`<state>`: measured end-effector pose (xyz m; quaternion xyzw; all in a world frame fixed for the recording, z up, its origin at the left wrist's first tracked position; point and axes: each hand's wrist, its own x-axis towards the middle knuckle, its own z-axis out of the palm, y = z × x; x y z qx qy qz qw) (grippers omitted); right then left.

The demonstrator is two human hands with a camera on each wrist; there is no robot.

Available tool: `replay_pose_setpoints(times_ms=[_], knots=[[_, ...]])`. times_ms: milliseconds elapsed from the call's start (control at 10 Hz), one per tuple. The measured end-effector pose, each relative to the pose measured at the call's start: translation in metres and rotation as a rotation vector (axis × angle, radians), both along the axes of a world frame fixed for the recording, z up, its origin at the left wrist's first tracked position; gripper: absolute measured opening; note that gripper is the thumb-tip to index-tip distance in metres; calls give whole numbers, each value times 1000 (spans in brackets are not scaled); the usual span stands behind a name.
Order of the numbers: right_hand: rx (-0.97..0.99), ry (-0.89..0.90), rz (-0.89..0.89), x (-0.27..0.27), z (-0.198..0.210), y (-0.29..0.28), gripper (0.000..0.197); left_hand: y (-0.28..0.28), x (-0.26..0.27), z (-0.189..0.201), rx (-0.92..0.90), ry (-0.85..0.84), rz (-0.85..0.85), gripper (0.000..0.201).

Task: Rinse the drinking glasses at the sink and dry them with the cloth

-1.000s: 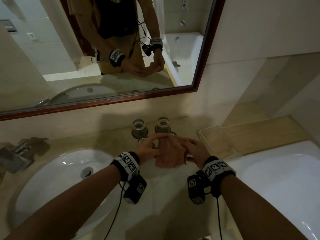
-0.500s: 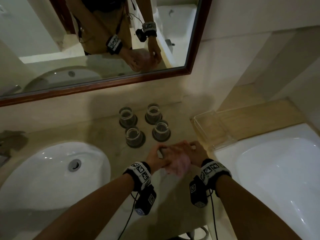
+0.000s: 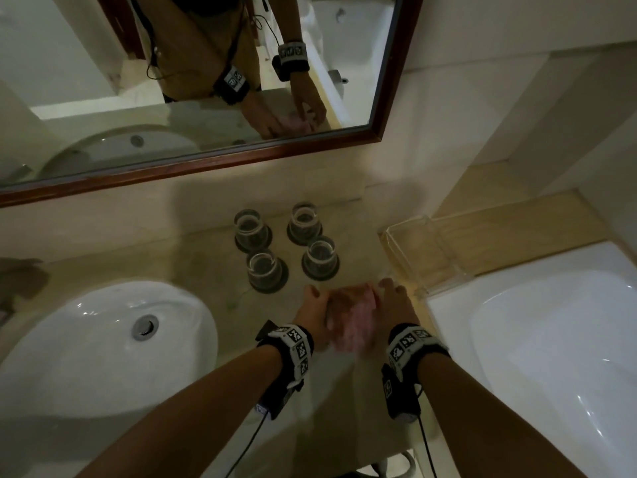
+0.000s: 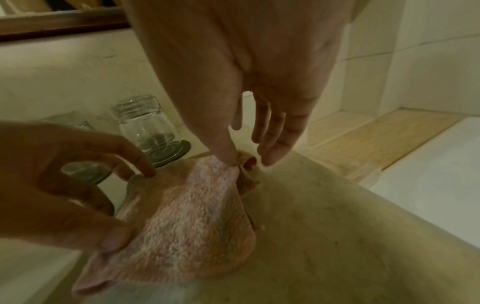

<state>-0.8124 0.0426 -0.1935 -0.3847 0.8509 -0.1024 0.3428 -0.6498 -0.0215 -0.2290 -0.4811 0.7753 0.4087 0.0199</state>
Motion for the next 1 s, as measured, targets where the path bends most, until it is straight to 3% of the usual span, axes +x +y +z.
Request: replay_pose_setpoints(times_ms=[100, 200, 300, 400, 500, 600, 700, 900, 1000], knots=[[37, 33, 115, 3, -5, 1, 46, 5, -5, -2, 16, -2, 52, 76], [92, -12, 155, 10, 7, 3, 69, 5, -12, -4, 28, -9, 78, 78], [104, 33, 272, 14, 23, 6, 75, 5, -17, -7, 5, 17, 58, 69], [92, 107, 276, 2, -1, 4, 66, 7, -21, -9, -45, 36, 64, 58], [84, 63, 193, 0, -5, 0, 64, 4, -23, -5, -62, -22, -16, 63], [88, 73, 236, -3, 0, -1, 60, -2, -19, 2, -72, -85, -70, 56], [114, 148, 269, -3, 11, -10, 43, -13, -10, 16, -88, -128, -66, 40], [139, 159, 425, 19, 44, -50, 48, -38, 23, 55, -178, -176, -77, 34], [76, 133, 533, 40, 74, -69, 29, -54, 40, 81, -209, -175, -47, 21]])
